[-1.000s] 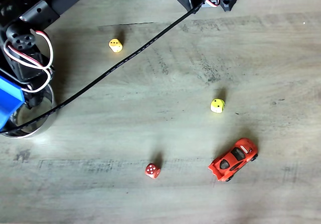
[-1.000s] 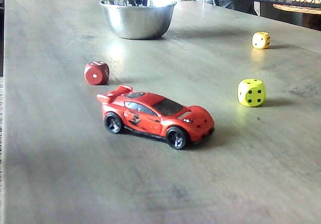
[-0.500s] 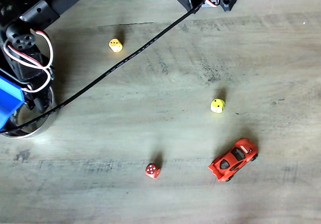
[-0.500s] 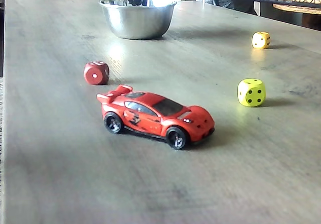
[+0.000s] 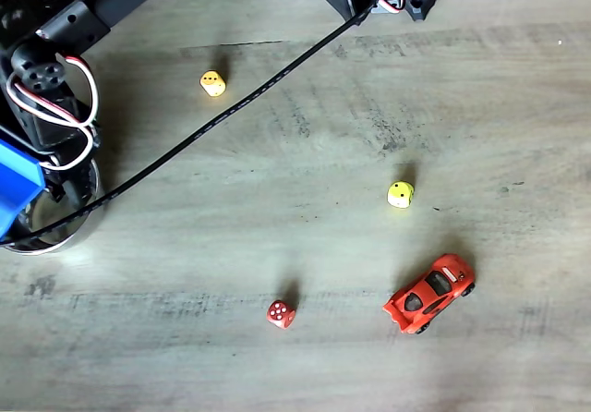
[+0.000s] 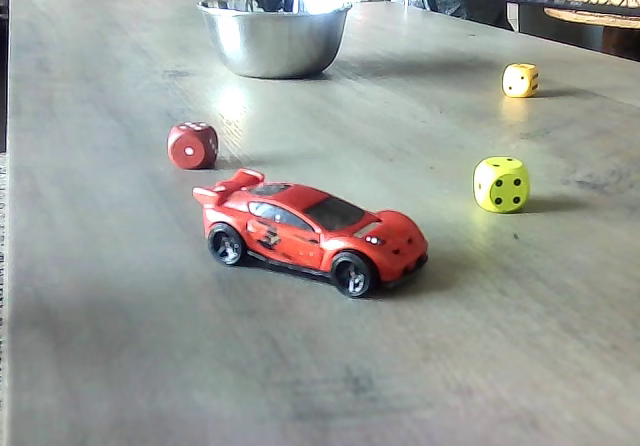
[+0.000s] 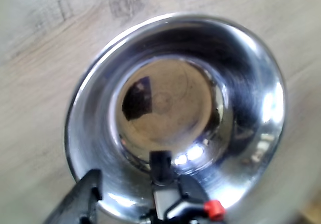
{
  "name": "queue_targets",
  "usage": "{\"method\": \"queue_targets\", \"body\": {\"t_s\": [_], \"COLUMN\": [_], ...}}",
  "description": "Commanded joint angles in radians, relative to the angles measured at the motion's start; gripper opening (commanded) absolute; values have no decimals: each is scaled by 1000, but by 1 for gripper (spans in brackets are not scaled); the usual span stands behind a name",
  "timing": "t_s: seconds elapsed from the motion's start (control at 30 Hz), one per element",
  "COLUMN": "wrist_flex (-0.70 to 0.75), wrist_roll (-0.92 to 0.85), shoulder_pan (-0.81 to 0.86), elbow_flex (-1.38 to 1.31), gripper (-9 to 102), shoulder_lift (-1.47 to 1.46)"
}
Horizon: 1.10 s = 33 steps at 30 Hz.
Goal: Pick up the lego figure and place in bowl
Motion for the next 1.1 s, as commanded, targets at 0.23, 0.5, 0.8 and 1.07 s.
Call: {"method": "queue_targets", "body": {"t_s": [0.23, 0.5, 0.8, 1.07], "wrist_flex": [-23, -23, -14, -23], "wrist_roll": [2, 2, 15, 12], "shoulder_pan": [-3, -3, -5, 9], "elbow_flex": [-67, -71, -55, -72], "gripper": [17, 29, 33, 23], "shoulder_lift": [9, 11, 17, 23]}}
